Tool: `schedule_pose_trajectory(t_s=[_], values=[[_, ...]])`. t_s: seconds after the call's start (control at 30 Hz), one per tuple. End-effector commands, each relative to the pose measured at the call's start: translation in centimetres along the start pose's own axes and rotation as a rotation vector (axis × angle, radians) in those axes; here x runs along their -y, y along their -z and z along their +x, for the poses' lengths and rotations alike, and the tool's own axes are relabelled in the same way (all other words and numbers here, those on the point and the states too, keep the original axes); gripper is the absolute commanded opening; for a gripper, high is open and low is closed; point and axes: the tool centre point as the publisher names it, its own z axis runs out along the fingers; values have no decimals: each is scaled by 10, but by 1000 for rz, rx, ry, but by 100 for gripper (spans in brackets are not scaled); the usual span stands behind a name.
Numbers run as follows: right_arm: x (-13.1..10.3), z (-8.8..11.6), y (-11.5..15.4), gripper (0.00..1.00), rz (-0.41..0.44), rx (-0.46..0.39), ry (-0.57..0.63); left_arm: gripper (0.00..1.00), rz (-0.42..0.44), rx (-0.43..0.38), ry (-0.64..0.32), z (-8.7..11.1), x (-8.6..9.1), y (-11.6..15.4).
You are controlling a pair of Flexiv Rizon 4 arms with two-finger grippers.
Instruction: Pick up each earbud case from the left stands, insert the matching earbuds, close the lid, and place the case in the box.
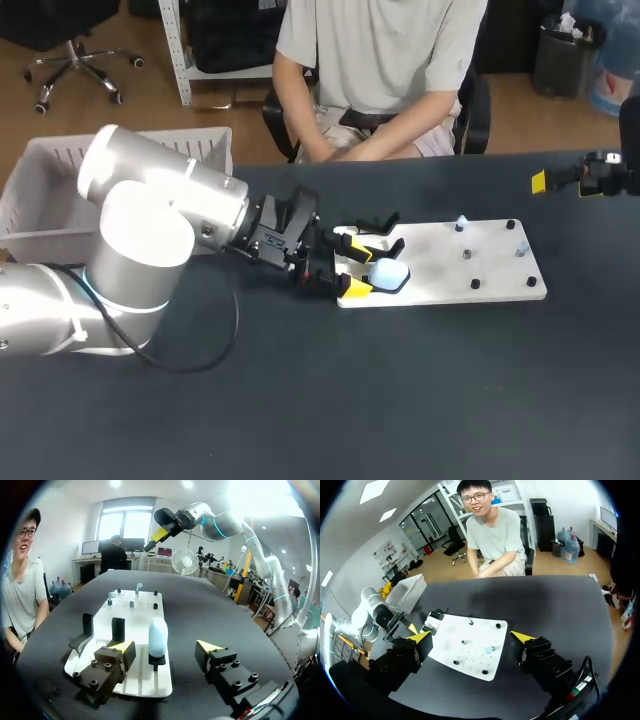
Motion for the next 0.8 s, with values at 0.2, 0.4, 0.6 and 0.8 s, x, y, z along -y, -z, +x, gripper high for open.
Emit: schedule_pose_trajectory(t_s=[0.2, 0.4, 0.6, 0.8], values=[[1, 0, 0, 100, -1, -1, 1, 72, 4, 28, 15, 6, -7, -11], [1, 0, 0, 100, -1, -1, 1, 69, 8, 50, 5, 6, -8, -17], [1, 0, 0, 100, -1, -1, 1, 64, 16, 59, 3, 4, -10, -23], [1, 0, 0, 100, -1, -1, 1, 64, 16, 68, 6, 2, -14, -26]])
